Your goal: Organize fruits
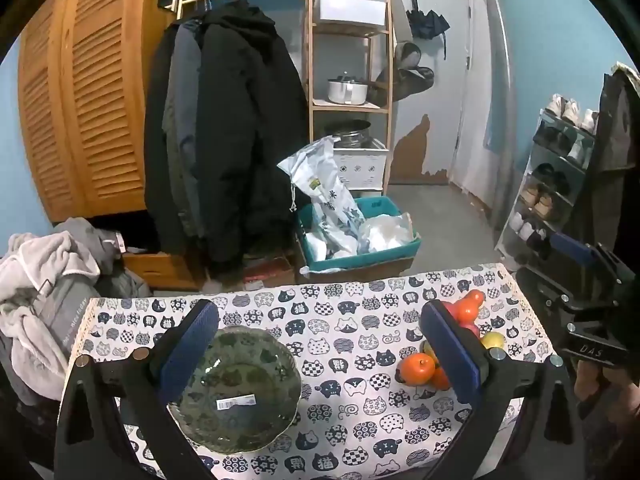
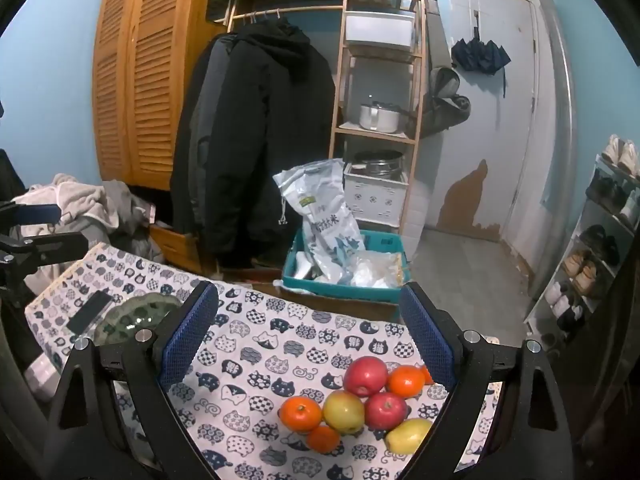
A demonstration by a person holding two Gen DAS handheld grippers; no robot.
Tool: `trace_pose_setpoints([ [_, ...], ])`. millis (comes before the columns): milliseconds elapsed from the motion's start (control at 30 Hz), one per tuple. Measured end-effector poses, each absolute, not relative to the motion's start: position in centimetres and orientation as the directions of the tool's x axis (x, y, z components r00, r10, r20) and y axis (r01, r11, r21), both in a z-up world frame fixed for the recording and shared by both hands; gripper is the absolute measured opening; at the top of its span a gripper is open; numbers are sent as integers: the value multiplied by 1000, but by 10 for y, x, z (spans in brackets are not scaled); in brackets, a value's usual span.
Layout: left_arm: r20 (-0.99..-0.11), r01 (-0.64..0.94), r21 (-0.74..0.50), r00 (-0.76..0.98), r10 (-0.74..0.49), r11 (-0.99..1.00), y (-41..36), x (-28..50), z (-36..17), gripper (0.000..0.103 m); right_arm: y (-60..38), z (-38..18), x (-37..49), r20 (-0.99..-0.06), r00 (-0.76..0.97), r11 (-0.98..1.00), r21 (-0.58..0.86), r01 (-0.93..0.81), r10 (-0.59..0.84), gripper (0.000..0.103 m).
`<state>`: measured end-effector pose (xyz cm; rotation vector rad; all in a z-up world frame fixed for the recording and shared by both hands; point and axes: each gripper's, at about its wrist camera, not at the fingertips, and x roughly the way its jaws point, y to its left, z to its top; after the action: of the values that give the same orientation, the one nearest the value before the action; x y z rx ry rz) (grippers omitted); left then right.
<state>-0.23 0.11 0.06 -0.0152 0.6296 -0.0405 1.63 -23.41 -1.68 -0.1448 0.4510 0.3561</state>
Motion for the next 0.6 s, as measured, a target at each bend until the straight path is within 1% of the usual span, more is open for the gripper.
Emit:
trace_pose_setpoints([
  [600,-586,49,-38,808,-62,998,0,-4,3,102,-235,-16,16,-448,840,928,-55,-367,306,90],
])
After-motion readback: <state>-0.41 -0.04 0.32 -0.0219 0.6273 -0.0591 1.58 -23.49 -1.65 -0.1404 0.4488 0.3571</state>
